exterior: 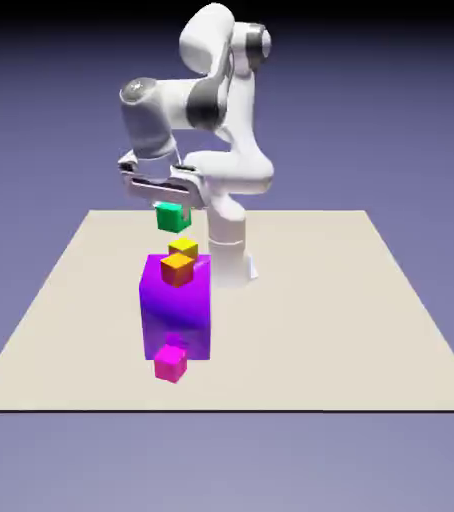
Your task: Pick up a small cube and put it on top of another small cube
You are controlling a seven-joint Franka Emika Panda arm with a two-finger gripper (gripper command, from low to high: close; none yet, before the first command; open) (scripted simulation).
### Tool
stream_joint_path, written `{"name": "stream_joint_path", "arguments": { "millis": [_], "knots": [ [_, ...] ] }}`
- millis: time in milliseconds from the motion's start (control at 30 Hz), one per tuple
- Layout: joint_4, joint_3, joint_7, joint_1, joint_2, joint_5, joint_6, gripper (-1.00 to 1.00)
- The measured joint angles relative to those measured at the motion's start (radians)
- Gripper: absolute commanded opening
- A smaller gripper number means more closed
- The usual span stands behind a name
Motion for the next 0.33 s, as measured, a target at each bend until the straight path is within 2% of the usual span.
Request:
{"name": "stream_joint_path", "arguments": {
  "millis": [67, 200, 233, 333],
  "knots": [
    [-0.011, 0.004, 0.002, -0.002, -0.018, -0.005, -0.006, -1.00],
    [-0.155, -0.003, 0.000, -0.004, -0.001, -0.010, 0.155, -1.00],
    [-0.177, -0.004, 0.000, -0.005, 0.001, -0.011, 0.179, 1.00],
    [-0.141, -0.002, 0.001, -0.004, -0.003, -0.013, 0.139, 1.00]
  ]
}}
